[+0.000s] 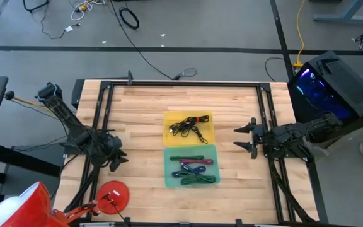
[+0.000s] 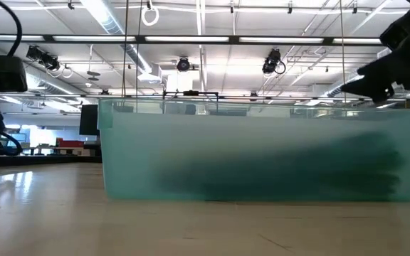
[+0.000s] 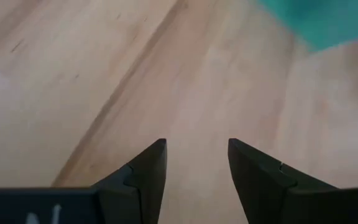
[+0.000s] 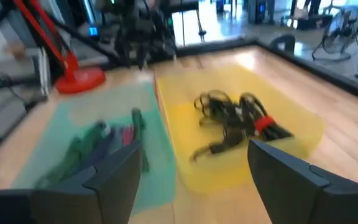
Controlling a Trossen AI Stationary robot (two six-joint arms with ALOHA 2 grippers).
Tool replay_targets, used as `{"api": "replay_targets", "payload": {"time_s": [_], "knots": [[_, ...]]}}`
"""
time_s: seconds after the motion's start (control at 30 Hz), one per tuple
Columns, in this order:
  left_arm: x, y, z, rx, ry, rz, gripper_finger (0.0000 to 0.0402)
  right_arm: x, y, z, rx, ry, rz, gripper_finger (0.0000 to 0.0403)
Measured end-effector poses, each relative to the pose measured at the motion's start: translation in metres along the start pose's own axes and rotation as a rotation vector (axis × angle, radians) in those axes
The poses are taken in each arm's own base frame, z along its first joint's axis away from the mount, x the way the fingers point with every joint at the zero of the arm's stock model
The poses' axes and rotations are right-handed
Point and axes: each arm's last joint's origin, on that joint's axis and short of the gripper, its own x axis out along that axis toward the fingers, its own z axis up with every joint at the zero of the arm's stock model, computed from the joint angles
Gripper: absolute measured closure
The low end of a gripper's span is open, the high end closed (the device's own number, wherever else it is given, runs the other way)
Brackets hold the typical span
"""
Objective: Pick & Place USB Port
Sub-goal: Return to Home Position
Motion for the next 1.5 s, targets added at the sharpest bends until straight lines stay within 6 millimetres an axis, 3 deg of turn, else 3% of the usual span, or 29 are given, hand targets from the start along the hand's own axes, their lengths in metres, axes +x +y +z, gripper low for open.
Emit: {"api": "replay_targets", "payload": {"time_s": [0.27, 0.77, 1.5], "knots": [[-0.007, 0.002, 0.024, -0.247, -0.136, -0.152, 0.0225, 0.0, -0.005, 0.013, 0.156, -0.343, -0.002, 0.0112], [-0.02, 0.016, 0.064, -0.649, -0.68, -0.568, 0.0225, 0.0, -0.018, 0.019, 0.178, -0.416, -0.131, 0.0112], [-0.03, 0.044, 0.085, -0.774, -1.014, -0.414, 0.0225, 0.001, -0.019, 0.019, 0.178, -0.416, -0.148, 0.0112]]}}
